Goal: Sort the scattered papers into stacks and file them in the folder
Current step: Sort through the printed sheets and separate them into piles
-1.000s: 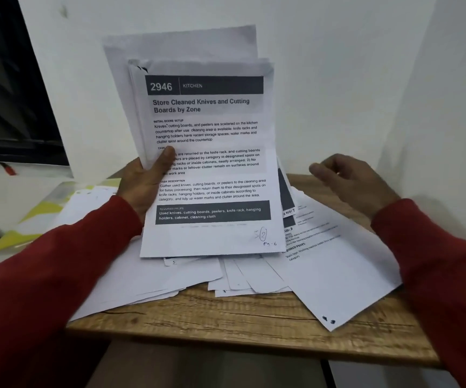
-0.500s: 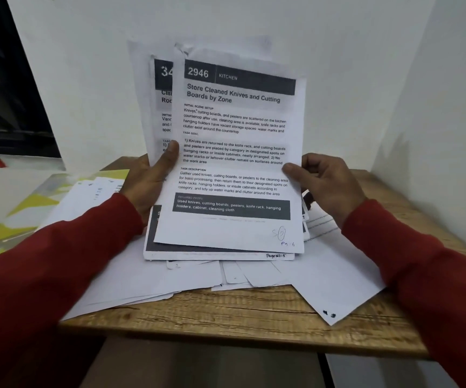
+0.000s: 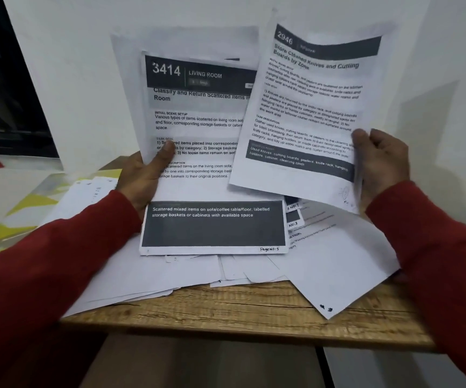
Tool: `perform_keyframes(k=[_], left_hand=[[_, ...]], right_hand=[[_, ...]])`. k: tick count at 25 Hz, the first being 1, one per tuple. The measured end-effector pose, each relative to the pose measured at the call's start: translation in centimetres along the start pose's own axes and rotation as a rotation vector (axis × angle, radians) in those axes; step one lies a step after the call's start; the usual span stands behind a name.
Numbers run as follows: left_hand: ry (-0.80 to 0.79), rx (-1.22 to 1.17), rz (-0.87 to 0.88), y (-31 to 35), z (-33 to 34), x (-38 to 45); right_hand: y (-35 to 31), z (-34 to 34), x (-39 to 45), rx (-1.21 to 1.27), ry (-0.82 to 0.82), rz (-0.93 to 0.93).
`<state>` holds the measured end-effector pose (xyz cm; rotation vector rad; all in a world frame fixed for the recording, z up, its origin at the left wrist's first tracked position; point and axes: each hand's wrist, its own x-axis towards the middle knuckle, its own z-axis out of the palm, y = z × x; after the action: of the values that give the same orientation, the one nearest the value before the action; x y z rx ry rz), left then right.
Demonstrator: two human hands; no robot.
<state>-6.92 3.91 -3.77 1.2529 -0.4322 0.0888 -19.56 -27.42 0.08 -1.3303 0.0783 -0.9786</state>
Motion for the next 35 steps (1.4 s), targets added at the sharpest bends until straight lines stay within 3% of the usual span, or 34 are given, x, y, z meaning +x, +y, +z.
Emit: perform_keyframes(k=[5,11,17,27,35], left_hand=[[0.089,-0.037,0.048,0.1,-0.5,0.9],[0.29,-0.089,0.067,1.1,-1.7,1.6],[0.485,-0.294,0.142,2.2,-3.6,2.5],[0.546,-0.25,0.044,2.4,-4.4,3.0],[0.46,-0.029,-0.047,2.1,-6.3,2.9]], right_hand=[[0.5,-0.4,0.3,-0.126,-0.03,-0.007],[0.8,0.1,-0.2,-0.057,-0.048,0.076],[1.3,0.2,0.0,-0.074,-0.034,0.101],[2.6,0.3,-0.3,-0.094,-0.103,0.173],[1.6,-0.5,0.9,-0.034,0.088,0.141]])
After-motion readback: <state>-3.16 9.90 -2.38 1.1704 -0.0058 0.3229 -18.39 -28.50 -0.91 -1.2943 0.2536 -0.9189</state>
